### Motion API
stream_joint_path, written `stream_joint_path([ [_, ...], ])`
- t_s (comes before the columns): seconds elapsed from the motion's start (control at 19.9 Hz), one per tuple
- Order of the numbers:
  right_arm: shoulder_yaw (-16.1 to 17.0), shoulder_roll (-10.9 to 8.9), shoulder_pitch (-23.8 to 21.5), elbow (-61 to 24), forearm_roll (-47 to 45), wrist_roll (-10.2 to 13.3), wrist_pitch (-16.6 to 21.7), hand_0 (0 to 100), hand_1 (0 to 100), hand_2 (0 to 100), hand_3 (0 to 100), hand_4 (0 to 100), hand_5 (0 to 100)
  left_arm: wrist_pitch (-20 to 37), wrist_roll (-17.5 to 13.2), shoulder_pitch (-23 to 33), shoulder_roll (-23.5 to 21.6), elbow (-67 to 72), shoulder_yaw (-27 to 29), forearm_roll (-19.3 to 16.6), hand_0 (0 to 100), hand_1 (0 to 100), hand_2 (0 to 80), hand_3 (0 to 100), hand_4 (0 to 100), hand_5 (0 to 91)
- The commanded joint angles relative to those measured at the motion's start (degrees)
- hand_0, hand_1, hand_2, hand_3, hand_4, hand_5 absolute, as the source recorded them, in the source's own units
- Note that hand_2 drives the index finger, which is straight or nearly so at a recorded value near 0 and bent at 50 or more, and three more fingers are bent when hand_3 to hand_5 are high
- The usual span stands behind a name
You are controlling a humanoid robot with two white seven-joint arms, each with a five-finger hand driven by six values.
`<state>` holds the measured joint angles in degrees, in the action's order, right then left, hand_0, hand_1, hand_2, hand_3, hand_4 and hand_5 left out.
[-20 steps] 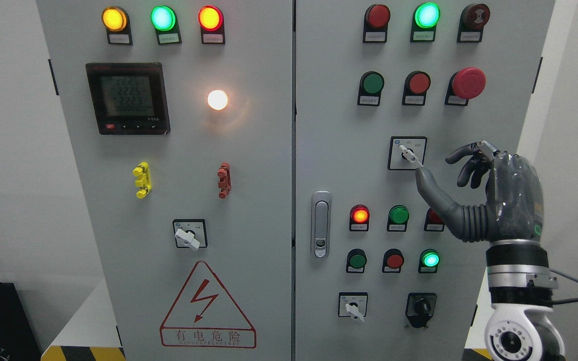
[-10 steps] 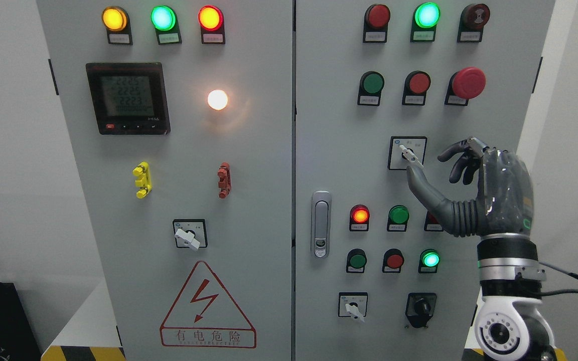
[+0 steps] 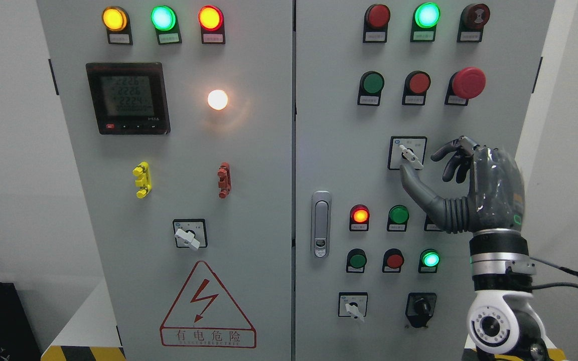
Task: Rotate and turn off gray switch
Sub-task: 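Move the right hand's thumb and index finger onto the switch knob, then pinch the black switch knob between right thumb and fingers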
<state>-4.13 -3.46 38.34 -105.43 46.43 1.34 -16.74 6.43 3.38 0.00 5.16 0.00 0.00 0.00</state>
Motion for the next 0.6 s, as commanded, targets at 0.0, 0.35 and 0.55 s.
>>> stream_joint_path([
  [0.0, -0.96, 0.03, 0.69, 1.45, 0.16, 0.06, -0.49, 6, 42, 57, 87, 93, 100, -0.02, 0.04, -0.53, 0.03, -1.40, 0.44, 1.14, 12, 39, 0.0, 0, 0, 0.0],
  [0.35, -1.49, 0.03, 1.13, 1.98, 0.16, 0.06, -0.84, 8, 42, 57, 87, 93, 100, -0.02, 0.04, -0.53, -0.06, -1.40, 0.44, 1.14, 12, 39, 0.0, 0, 0, 0.0],
  [0.55, -1.49, 0.03, 1.13, 2.07, 0.33, 0.06, -0.84, 9, 42, 58, 87, 93, 100, -0.11, -0.04, -0.53, 0.03, -1.40, 0.44, 1.14, 12, 39, 0.0, 0, 0, 0.0],
])
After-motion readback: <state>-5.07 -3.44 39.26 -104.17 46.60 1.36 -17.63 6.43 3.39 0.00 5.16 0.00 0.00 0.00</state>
